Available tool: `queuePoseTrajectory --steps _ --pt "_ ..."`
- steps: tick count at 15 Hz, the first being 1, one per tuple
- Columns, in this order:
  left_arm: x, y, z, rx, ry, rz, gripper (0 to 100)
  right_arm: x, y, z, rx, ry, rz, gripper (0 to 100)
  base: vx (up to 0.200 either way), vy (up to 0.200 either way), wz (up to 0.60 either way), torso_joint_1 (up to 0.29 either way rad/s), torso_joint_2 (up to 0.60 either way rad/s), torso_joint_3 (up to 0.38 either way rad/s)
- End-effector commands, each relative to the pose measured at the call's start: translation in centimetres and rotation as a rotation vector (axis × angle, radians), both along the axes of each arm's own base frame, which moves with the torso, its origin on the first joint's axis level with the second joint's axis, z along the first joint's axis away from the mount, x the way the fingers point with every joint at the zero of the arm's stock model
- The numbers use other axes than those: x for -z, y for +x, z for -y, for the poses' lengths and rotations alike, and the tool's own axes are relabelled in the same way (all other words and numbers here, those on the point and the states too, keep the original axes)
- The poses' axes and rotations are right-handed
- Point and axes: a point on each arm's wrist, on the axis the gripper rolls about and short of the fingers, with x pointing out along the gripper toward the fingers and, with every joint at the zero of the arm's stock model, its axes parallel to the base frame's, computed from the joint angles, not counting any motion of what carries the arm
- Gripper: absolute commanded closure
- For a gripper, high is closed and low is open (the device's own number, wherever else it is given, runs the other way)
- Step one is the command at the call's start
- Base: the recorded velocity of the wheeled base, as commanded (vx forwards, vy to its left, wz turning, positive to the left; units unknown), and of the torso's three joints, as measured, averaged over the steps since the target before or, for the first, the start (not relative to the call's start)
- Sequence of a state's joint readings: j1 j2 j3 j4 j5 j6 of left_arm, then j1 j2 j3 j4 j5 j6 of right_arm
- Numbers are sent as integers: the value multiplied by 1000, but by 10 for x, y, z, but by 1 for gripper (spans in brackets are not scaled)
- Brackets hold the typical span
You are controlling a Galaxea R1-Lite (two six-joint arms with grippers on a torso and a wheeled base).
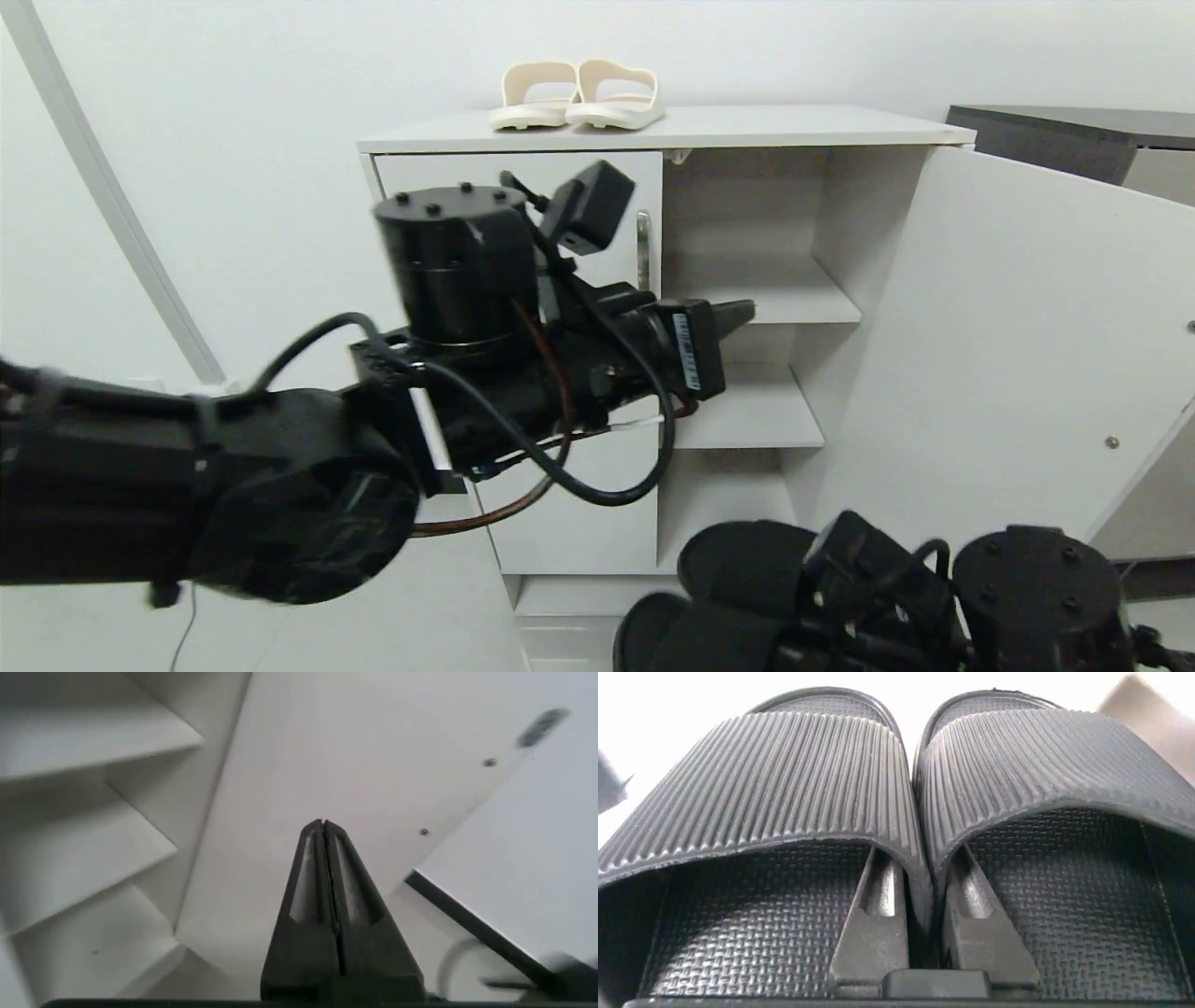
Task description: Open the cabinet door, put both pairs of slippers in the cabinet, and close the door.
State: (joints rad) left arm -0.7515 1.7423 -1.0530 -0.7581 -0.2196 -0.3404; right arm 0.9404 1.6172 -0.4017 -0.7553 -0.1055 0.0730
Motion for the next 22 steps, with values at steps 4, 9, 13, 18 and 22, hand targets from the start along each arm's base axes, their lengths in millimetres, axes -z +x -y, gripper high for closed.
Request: queuePoseTrajectory --steps 4,9,13,18,22 --pt "-41 -103 -141 -310 -18 69 100 10 66 -41 472 -11 86 100 0 0 0 0 0 0" --pt "7 -186 -217 -869 345 74 100 11 97 -38 705 7 132 100 0 0 0 0 0 0" --pt "93 -245 -241 -1285 347 46 100 20 104 -36 724 -18 121 100 0 0 0 0 0 0" --pt "157 -262 -240 -1349 345 55 100 22 104 -36 724 -24 119 100 0 0 0 0 0 0" --pt "170 -265 -238 -1208 336 99 100 23 103 -36 722 -25 118 100 0 0 0 0 0 0"
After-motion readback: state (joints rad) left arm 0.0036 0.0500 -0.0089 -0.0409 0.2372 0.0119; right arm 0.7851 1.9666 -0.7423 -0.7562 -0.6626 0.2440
